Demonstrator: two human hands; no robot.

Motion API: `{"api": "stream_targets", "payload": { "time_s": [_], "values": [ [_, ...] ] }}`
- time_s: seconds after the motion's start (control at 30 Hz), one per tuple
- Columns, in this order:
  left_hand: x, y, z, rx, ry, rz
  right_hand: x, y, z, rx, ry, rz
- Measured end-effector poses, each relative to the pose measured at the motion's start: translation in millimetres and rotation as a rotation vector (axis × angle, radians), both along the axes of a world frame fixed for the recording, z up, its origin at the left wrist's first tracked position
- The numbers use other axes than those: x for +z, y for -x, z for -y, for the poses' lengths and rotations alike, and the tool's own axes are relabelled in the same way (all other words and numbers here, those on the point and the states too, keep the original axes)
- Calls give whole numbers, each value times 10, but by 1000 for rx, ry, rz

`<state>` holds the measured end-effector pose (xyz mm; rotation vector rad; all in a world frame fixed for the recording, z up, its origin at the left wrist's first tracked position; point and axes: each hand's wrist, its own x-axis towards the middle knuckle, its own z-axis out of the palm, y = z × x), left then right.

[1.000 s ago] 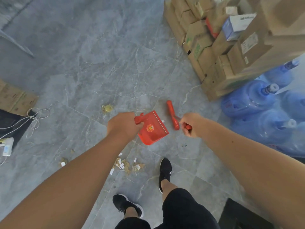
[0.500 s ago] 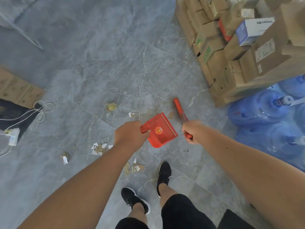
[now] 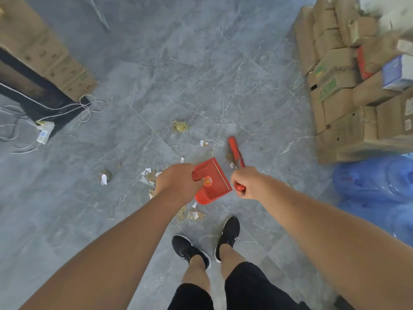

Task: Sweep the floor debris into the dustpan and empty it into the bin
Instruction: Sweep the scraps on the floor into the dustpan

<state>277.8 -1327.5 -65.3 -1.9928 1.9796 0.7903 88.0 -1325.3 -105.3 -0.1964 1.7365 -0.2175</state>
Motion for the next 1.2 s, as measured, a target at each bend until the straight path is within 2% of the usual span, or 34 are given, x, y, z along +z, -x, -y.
{"api": "stream_targets", "payload": {
  "time_s": [0.33,0.63,1.07,1.2],
  "values": [
    [29,-1460,-299,217,19,-5,-85,-1436,-26,223,-16,-15],
    [104,-2443,-595,353,36,29,-139,-2343,-335,400,-38,-11],
    [154,-2988,-875,330,48,70,138,-3022,-318,477,-130,121],
    [166,-3061,-1003,328,54,66,233,-3119,-364,489,-118,91]
  ]
}}
